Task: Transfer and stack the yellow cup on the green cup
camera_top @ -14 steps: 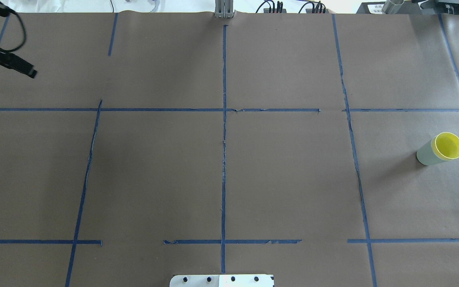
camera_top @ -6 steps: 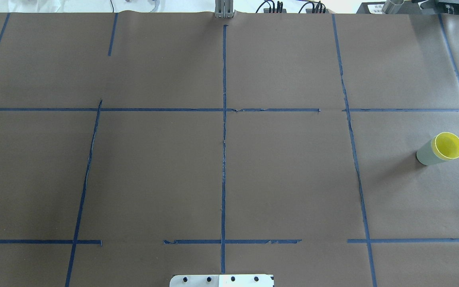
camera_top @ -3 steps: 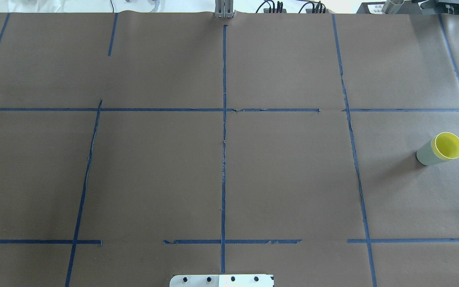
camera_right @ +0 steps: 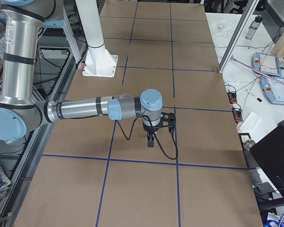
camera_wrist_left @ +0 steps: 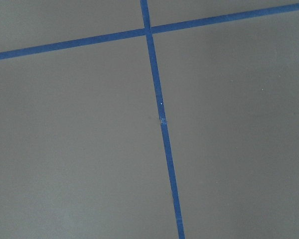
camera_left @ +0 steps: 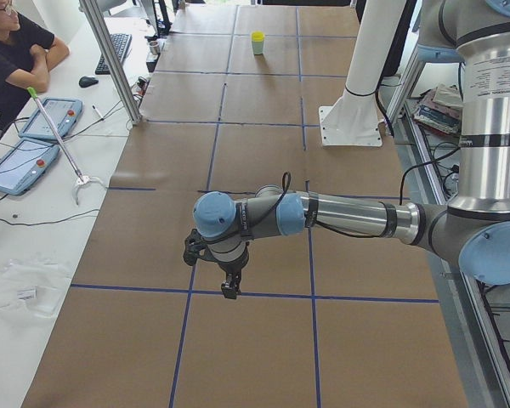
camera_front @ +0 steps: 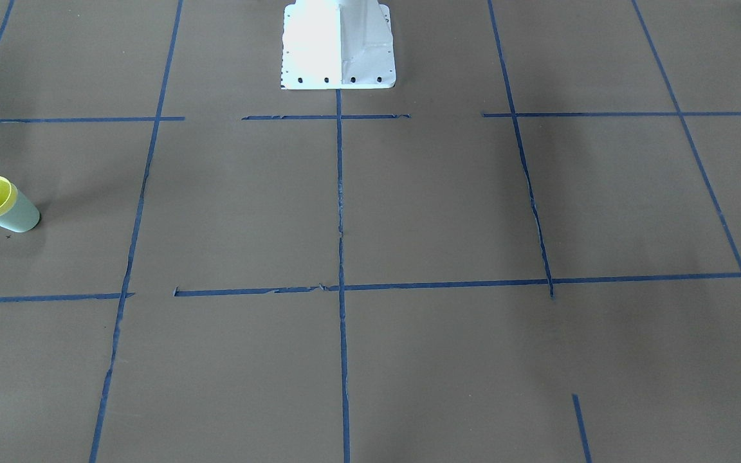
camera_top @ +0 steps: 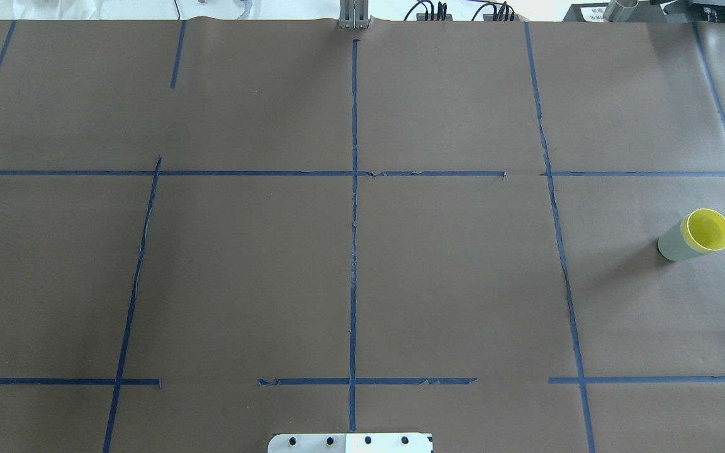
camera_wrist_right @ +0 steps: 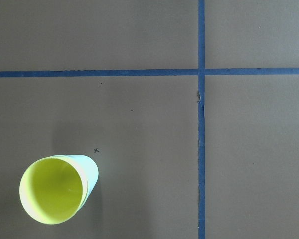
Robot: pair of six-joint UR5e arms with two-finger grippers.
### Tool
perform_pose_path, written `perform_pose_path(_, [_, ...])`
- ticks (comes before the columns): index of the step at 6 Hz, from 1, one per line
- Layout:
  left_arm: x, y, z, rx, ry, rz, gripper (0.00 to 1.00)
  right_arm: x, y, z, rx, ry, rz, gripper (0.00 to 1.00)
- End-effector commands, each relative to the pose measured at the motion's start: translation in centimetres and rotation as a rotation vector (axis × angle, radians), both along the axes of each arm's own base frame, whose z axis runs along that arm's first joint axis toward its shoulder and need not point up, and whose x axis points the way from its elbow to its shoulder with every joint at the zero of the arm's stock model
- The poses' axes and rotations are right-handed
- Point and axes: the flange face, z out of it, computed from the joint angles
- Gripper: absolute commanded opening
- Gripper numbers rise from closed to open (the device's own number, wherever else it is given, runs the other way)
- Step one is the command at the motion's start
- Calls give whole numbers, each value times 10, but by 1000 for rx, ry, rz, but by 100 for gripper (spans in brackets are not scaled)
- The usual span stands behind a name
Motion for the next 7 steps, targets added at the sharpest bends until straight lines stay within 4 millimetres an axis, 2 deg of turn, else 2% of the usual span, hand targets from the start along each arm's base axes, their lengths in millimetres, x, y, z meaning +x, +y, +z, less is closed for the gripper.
perform_pose_path(1, [-3, 2, 1, -4, -37, -1, 100, -5, 2, 2, 36, -4, -56, 100])
perform_pose_path(3, [-4, -2, -4, 7, -30, -4, 100, -9, 4, 3, 35, -2, -67, 100])
perform_pose_path(4, [-4, 3, 4, -11, -37, -3, 100, -9, 4, 4, 35, 2, -66, 100])
perform_pose_path(5, [-4, 11, 20, -40, -35, 0, 100, -18, 4, 5, 32, 2, -88, 100])
perform_pose_path(7, [-3, 8, 20, -33, -28, -1, 100, -16, 3, 3, 40, 9, -85, 100])
